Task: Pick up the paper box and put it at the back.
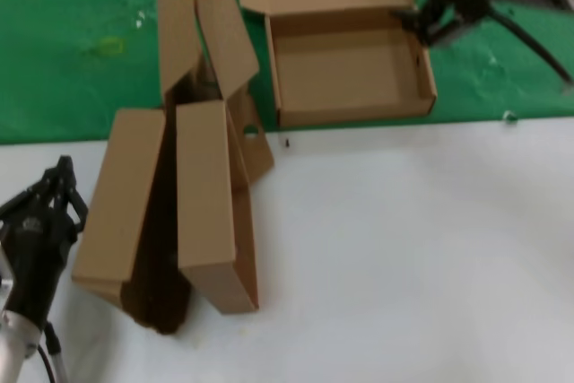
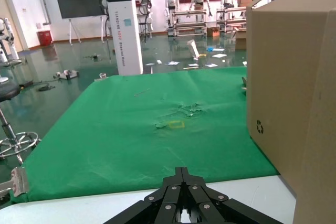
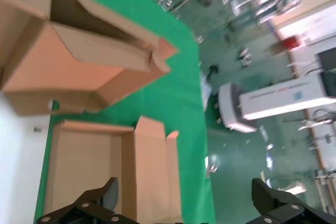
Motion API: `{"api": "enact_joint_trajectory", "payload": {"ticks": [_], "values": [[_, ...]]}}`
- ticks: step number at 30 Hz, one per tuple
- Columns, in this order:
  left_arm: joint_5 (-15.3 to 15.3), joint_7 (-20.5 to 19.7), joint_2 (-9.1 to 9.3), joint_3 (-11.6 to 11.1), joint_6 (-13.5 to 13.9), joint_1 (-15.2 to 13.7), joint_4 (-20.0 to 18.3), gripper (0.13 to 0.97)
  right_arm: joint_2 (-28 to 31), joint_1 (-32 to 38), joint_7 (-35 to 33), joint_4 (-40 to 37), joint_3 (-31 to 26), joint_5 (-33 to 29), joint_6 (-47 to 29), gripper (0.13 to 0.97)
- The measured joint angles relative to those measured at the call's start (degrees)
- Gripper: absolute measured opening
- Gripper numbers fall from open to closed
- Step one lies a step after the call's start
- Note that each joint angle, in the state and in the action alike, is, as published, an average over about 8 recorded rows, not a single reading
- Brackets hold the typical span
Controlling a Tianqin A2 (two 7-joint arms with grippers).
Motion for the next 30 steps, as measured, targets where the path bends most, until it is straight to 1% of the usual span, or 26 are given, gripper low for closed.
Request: {"api": "enact_joint_trajectory", "payload": {"ticks": [4,5,8,12,14,20,21,29,30], "values": [[0.00,0.00,0.00,0.00,0.00,0.00,0.00,0.154,4.28,-7.81,-1.18,4.75,5.78,3.77,5.50,0.874],[0.00,0.00,0.00,0.00,0.00,0.00,0.00,0.156,5.06,-9.32,-1.61,5.32,6.75,4.53,6.70,0.891],[0.00,0.00,0.00,0.00,0.00,0.00,0.00,0.164,6.56,-12.24,-2.51,6.16,8.50,5.94,9.24,0.908],[0.00,0.00,0.00,0.00,0.00,0.00,0.00,0.164,6.95,-13.00,-2.72,6.34,8.92,6.30,9.96,0.942],[0.00,0.00,0.00,0.00,0.00,0.00,0.00,0.187,6.97,-13.04,-2.72,6.35,8.94,6.31,10.00,0.959],[0.00,0.00,0.00,0.00,0.00,0.00,0.00,0.256,6.98,-13.06,-2.73,6.35,8.95,6.32,10.02,0.961],[0.00,0.00,0.00,0.00,0.00,0.00,0.00,0.256,6.98,-13.06,-2.73,6.35,8.95,6.32,10.02,0.961],[0.00,0.00,0.00,0.00,0.00,0.00,0.00,0.419,6.98,-13.06,-2.73,6.35,8.95,6.32,10.02,0.966],[0.00,0.00,0.00,0.00,0.00,0.00,0.00,0.419,6.98,-13.06,-2.73,6.35,8.95,6.32,10.02,0.966]]}}
